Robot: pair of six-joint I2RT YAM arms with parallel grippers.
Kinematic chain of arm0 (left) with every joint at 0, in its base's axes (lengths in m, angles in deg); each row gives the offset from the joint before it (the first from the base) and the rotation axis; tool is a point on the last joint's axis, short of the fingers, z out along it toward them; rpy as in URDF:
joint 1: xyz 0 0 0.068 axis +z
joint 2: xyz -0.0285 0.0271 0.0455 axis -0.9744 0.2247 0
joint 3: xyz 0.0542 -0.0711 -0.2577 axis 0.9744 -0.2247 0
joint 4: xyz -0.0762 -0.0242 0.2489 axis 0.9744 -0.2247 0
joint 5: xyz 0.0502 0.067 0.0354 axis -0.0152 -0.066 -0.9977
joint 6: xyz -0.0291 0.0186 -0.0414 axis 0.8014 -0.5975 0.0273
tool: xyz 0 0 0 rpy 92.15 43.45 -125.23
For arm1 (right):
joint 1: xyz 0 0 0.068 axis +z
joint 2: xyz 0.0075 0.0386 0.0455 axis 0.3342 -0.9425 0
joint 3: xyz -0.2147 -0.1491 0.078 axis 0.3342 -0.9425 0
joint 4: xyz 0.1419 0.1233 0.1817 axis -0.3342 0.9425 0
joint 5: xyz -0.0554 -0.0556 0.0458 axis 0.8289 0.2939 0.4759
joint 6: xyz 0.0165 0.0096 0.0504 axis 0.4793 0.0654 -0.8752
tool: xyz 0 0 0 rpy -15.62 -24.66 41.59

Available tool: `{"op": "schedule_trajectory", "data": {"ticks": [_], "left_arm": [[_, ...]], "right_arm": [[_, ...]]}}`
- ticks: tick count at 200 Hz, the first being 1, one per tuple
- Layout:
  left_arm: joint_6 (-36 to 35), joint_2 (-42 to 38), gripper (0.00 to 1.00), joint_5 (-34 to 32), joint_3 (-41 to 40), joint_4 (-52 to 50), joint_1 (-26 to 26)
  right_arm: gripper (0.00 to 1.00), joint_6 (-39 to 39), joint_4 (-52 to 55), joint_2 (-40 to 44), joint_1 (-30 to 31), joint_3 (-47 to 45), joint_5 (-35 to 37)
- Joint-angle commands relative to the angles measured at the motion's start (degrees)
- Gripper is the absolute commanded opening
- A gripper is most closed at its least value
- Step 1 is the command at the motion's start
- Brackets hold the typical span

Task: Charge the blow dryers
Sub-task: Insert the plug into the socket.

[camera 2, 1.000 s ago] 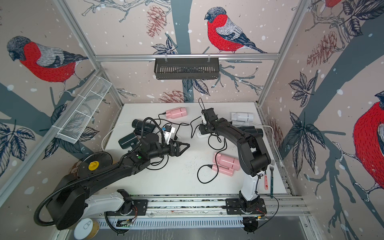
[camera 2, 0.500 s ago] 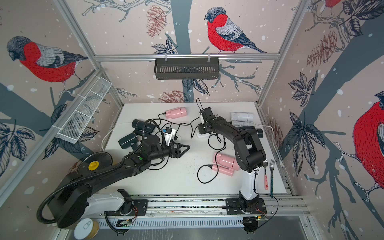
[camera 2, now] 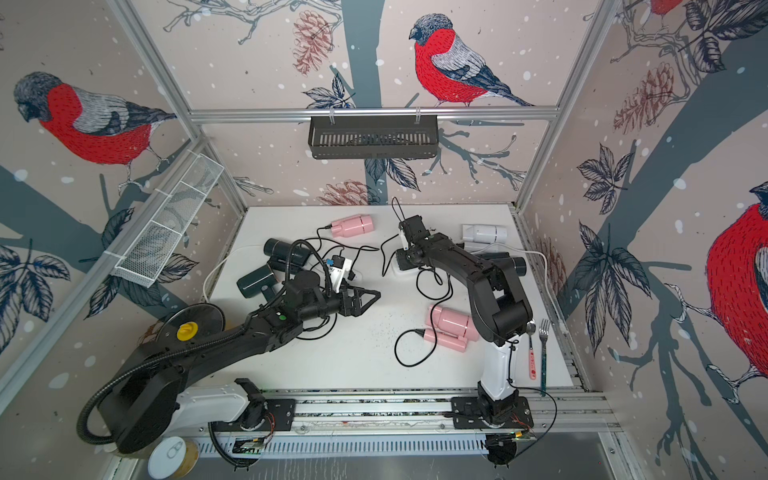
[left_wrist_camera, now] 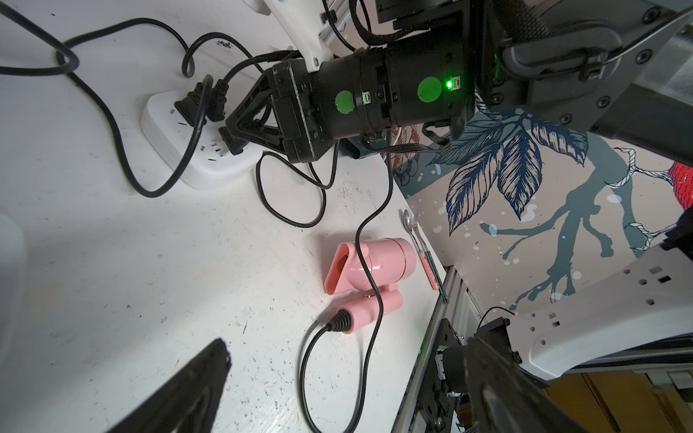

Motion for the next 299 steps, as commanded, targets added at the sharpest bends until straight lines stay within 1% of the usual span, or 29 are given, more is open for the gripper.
{"op": "schedule_trajectory", "data": {"ticks": [1,97,133,176,223,261,299], "left_arm": [[0.5,0.0,0.97,0.5,-0.2,2.7,-0.2],[0.5,-0.3,0.97,0.2,-0.5,2.4,-0.2],[0.4,-0.6,0.97,-0.1,-0.7,2.1,-0.2],[-1.1,-2.1,0.97,-1.1,-0.1,-1.3,-0.2],[-1.3,-4.0,0.97,-1.9,-1.4,-2.2,-0.2],[-1.5,-4.6,0.97,-2.1,-1.7,-2.5,-0.2],[-1.4,-4.6,0.97,-2.0,-1.6,-2.5,-0.2]], "right_arm": [[0.04,0.1,1.3,-0.3,0.2,0.7,1.6],[0.04,0.9,4.8,-4.2,0.9,4.6,3.1],[0.05,1.4,9.2,-6.8,1.9,8.5,6.8],[0.05,1.5,15.4,-11.3,3.8,14.2,12.1],[0.04,1.6,19.0,-14.6,5.8,17.4,17.5],[0.04,2.0,19.6,-15.2,5.9,17.4,17.0],[0.04,2.2,19.3,-14.0,5.5,16.1,16.1]]}}
